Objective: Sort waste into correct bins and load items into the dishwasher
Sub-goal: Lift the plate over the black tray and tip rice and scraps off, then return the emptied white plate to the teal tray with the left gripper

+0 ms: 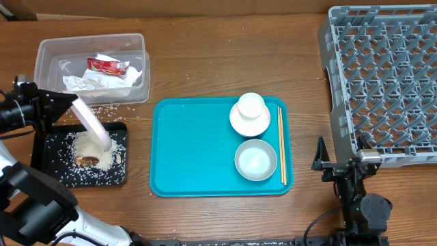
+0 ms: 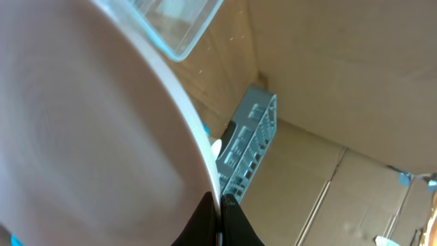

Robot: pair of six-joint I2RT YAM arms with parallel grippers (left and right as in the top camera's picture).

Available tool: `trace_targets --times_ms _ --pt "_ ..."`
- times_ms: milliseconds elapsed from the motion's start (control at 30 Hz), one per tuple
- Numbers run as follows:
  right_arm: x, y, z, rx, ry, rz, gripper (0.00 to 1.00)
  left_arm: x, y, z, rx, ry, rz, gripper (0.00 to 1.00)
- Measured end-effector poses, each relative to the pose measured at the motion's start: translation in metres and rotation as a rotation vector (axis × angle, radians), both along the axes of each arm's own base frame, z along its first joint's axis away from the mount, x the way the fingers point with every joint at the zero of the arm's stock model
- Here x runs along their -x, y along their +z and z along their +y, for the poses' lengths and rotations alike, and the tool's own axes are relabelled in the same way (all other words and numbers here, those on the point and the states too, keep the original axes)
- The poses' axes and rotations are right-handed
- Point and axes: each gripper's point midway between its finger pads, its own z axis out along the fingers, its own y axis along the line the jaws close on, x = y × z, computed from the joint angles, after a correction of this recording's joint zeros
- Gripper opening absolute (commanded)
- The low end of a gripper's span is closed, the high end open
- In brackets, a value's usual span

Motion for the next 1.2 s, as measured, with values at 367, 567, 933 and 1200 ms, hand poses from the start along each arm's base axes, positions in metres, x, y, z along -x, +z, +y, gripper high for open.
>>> trace_targets --times_ms 367,567,933,1200 --pt "0.0 0.0 0.0 0.0 0.0 0.001 1.0 0.009 0.011 0.01 0.043 0.03 -0.057 0.04" --pt "0.0 0.0 0.0 0.0 0.0 0.0 1.0 0.011 0.01 0.01 0.037 0.026 -0.051 0.04" --pt "0.0 0.0 0.0 0.0 0.0 0.0 1.0 0.007 0.023 -0.055 -0.064 -0.169 -0.06 0.04" --pt "0.0 0.0 0.0 0.0 0.0 0.0 1.0 0.031 0.05 -0.193 -0.19 -0.573 -0.14 0.04"
